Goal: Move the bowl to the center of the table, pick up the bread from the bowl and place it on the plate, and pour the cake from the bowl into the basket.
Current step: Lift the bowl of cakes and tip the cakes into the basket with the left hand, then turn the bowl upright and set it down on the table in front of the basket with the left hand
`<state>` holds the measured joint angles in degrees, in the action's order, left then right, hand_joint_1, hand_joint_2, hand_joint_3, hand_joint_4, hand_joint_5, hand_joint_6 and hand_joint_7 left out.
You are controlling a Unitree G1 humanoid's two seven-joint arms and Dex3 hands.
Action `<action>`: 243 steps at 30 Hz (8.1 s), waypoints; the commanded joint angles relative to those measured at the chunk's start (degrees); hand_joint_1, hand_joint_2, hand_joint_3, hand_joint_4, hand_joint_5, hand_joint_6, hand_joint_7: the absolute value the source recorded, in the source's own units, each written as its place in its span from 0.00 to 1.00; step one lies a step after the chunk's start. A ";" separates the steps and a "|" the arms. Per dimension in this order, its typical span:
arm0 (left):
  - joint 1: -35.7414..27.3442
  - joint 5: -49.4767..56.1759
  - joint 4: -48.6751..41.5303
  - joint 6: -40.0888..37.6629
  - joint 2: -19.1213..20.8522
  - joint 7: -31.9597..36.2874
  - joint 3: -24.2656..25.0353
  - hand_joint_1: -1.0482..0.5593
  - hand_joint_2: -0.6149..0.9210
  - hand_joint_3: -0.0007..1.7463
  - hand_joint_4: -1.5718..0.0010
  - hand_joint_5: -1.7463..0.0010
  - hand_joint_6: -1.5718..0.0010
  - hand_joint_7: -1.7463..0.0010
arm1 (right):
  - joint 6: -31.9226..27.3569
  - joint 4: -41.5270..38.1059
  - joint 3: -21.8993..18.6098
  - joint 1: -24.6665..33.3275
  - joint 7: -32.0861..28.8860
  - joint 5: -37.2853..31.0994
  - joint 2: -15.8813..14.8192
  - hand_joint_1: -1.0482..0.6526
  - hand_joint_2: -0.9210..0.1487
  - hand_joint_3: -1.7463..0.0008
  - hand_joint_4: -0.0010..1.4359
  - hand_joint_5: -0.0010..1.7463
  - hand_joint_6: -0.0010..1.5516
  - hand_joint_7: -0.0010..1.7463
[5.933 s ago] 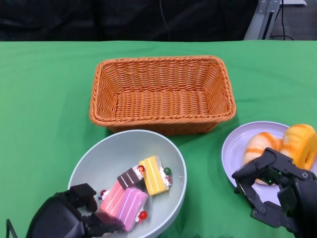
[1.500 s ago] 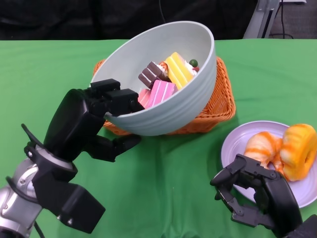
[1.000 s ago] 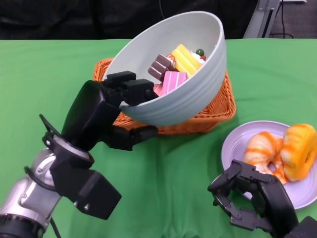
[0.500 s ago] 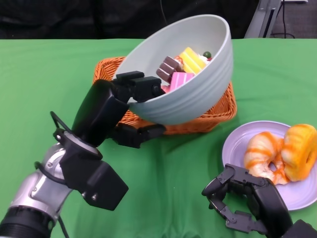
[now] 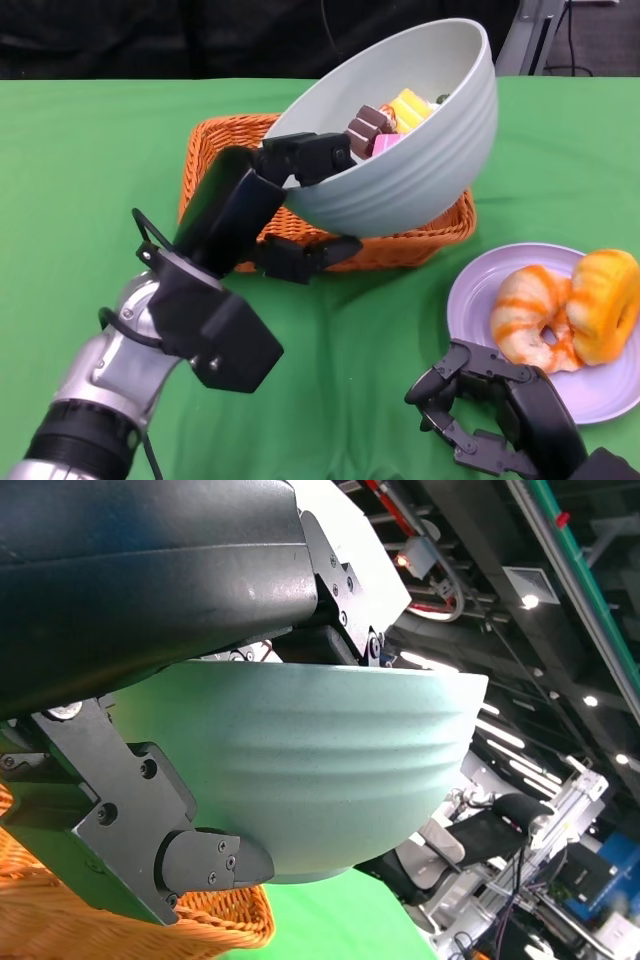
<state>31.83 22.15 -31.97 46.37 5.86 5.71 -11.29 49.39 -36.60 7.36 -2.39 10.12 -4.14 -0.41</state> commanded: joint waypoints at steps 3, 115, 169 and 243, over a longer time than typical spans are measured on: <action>3.43 -3.66 0.92 -0.69 -1.34 -1.88 0.53 0.64 0.81 0.57 0.61 0.02 0.55 0.20 | 0.43 -0.71 0.07 -0.44 0.17 0.02 -0.53 0.58 0.11 0.72 0.51 0.83 0.46 0.62; 15.27 -50.47 -9.22 -53.48 -7.58 -46.81 22.41 0.59 0.80 0.65 0.60 0.00 0.58 0.08 | 4.34 -7.67 0.91 -2.79 -6.42 -5.87 0.47 0.60 0.29 0.57 0.58 0.78 0.50 0.62; 16.62 -57.57 -8.94 -69.83 -9.27 -44.24 30.67 0.57 0.86 0.58 0.58 0.02 0.54 0.14 | 5.13 -7.95 0.92 -2.65 -8.28 -7.40 0.35 0.58 0.32 0.56 0.61 0.75 0.54 0.58; 0.41 -9.48 8.95 8.30 3.28 -21.37 15.82 0.65 0.67 0.75 0.59 0.00 0.53 0.14 | -0.31 0.58 1.23 -1.21 -5.33 -5.50 0.31 0.58 0.15 0.69 0.56 0.80 0.49 0.60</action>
<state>32.40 10.54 -22.47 51.37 7.87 -19.20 3.85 49.43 -36.52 8.62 -3.32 4.92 -10.18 0.35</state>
